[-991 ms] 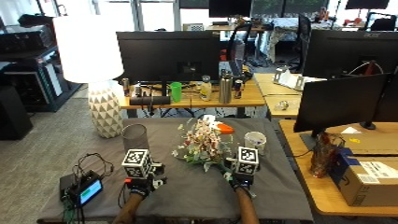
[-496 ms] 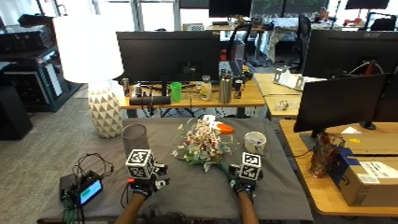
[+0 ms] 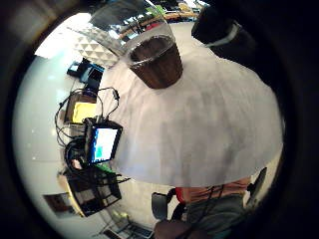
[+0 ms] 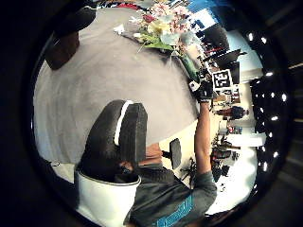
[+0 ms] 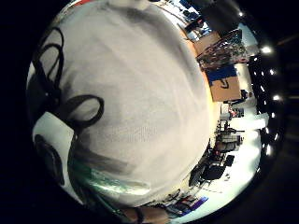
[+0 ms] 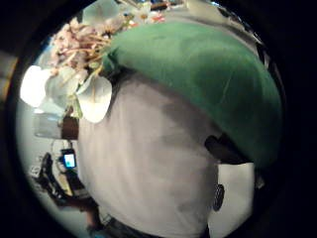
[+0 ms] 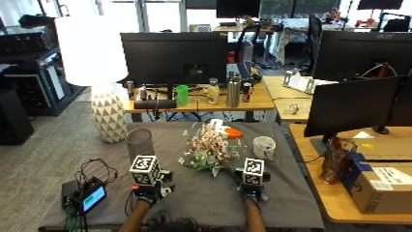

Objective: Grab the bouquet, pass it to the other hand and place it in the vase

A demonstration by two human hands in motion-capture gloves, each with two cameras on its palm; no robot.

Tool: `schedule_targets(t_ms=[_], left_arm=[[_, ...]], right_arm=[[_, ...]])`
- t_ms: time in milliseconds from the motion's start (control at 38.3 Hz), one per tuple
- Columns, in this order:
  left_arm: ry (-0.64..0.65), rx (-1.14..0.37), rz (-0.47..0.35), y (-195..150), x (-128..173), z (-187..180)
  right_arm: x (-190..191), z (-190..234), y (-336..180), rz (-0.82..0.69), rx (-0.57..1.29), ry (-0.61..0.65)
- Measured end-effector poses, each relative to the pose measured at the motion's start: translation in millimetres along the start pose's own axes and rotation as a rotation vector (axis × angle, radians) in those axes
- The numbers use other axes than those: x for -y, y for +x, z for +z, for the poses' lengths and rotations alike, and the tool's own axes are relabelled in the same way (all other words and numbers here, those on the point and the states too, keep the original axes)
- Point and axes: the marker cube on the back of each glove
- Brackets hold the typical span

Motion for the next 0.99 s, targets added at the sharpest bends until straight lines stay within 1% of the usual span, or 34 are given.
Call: schedule_targets(t_ms=[104,261,391,443,548,704,835,887,991], left_arm=[[-0.007,-0.005,-0.008,-1.2,-2.1,-0.8],[-0.004,-0.026,0.000,-5.2,3.4,-2.4],[-0.001,-0.053,0.002,-3.6,6.5,-21.2],[0.003,-0.076,0.007,-3.1,9.0,-33.0],[0.030,-0.150,0.042,1.7,13.1,-59.5],[0.075,-0.310,0.130,12.3,29.3,-99.2],[0.074,-0.481,0.189,25.4,39.9,-125.3],[0.081,-0.563,0.212,32.8,43.1,-135.2],[0.106,-0.775,0.260,46.7,57.9,-151.4]], right_arm=[[3.8,1.7,0.4,0.018,-0.002,0.061],[-0.7,-11.2,1.6,0.031,0.054,0.088],[5.6,-25.5,-0.6,0.039,0.156,0.140],[6.2,-37.4,-2.6,0.043,0.219,0.170],[2.4,-66.5,-6.7,0.050,0.353,0.229],[-1.6,-116.1,-22.4,0.017,0.600,0.343],[-11.4,-152.2,-40.1,-0.029,0.787,0.379],[-15.3,-164.6,-48.1,-0.057,0.854,0.389],[-25.4,-191.7,-70.4,-0.136,1.011,0.410]])
